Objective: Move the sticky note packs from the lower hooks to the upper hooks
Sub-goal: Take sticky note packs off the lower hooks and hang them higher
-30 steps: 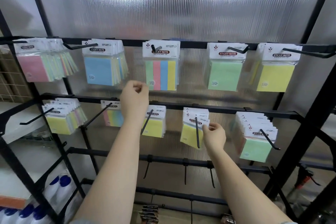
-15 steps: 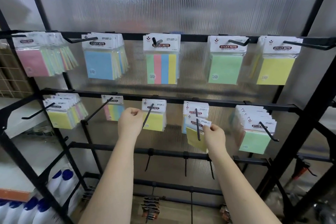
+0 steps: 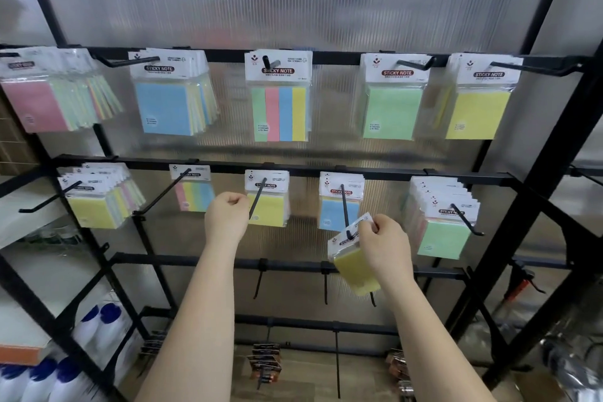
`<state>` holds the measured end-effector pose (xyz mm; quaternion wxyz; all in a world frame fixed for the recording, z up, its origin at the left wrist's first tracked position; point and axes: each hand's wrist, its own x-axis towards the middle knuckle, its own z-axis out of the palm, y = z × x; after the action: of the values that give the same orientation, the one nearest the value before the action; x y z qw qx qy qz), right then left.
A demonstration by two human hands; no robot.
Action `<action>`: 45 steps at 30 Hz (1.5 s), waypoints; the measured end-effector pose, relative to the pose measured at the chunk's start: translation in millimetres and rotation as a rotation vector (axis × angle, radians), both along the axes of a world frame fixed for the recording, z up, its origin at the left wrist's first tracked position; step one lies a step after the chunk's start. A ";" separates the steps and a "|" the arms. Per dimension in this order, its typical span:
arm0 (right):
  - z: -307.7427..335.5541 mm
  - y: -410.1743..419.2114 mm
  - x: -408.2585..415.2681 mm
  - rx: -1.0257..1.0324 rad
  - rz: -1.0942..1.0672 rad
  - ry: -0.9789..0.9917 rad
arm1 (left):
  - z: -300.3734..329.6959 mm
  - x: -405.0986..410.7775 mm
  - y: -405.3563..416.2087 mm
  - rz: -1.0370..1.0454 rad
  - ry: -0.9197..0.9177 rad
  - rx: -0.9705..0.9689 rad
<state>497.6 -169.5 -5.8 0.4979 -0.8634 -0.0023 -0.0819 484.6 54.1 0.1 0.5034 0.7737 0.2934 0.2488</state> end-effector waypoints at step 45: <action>54.8 -9.8 -12.9 0.047 -0.028 -0.225 | -3.5 50.1 22.8 -0.182 0.273 -0.177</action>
<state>484.7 -179.3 49.0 0.5132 -0.8368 -0.0442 -0.1855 534.7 76.9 -3.4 0.5454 0.7763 0.3087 0.0682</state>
